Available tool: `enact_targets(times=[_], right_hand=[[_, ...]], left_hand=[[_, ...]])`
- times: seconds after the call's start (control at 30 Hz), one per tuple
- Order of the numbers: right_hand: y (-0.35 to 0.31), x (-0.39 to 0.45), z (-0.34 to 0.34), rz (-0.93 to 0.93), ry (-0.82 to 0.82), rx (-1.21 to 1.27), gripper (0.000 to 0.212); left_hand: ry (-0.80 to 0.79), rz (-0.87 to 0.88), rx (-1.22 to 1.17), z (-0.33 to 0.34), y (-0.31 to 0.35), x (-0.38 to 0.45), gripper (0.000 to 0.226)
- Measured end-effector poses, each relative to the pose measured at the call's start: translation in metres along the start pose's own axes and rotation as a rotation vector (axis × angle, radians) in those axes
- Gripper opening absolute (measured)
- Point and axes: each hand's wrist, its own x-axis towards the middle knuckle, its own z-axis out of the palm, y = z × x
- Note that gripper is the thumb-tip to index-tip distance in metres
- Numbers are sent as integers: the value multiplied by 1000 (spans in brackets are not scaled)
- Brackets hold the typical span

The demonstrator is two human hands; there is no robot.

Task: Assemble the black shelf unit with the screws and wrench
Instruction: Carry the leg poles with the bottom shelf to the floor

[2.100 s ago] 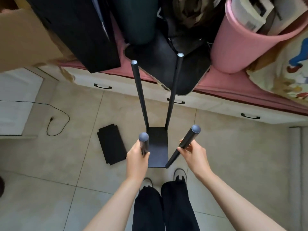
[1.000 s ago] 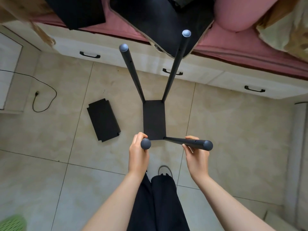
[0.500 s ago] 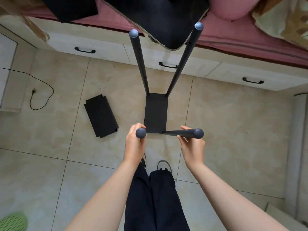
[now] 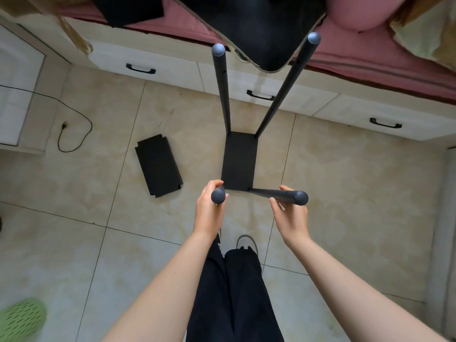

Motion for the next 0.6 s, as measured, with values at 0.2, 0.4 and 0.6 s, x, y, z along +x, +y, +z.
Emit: enact_targets(times=[0.2,0.4,0.6], right_hand=[[-10,-29,-7,80,-79,-69,42],[-28,-89,-31,19,-208,-261,46],[-60,-170,-45,-183,-345,-430,40]], left_hand=[[124,-121,-84,-10,15,-34,22],[134,-150,-64,-44,31,-102,22],[177,-193,-153,-93,47,-184,16]])
